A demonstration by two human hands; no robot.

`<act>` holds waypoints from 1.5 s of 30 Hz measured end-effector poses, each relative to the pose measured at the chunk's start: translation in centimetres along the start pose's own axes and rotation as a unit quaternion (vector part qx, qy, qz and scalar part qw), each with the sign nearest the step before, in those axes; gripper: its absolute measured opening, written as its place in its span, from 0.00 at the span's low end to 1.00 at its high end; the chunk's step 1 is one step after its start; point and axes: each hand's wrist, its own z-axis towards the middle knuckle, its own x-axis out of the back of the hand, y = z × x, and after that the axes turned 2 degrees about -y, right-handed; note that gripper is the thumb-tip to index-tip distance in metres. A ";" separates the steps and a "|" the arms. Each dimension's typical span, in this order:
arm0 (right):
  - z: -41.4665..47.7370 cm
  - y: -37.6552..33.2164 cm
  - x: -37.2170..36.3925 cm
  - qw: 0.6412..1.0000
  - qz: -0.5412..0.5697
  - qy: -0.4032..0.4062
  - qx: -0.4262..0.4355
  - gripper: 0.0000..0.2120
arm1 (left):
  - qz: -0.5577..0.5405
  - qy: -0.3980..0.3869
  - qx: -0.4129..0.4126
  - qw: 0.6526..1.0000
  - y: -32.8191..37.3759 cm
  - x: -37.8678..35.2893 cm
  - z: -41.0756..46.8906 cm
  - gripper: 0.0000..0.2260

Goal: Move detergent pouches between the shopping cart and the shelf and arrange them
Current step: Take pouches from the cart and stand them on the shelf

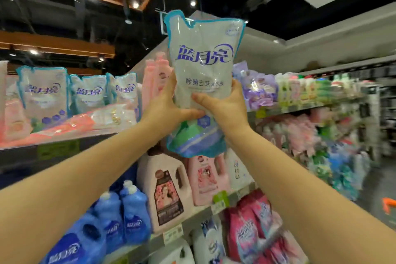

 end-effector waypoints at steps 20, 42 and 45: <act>-23.8 7.1 50.9 0.887 -0.185 0.257 -0.335 0.39 | -0.169 -0.366 0.118 0.908 14.3 -49.1 -22.2 0.45; -55.0 25.7 51.5 0.591 -0.054 0.297 -0.748 0.39 | 0.038 -0.751 0.305 0.584 -3.0 -61.1 -50.2 0.51; -55.9 26.3 51.5 0.580 -0.079 0.251 -0.771 0.37 | 0.028 -0.756 0.326 0.566 -4.3 -61.5 -52.2 0.52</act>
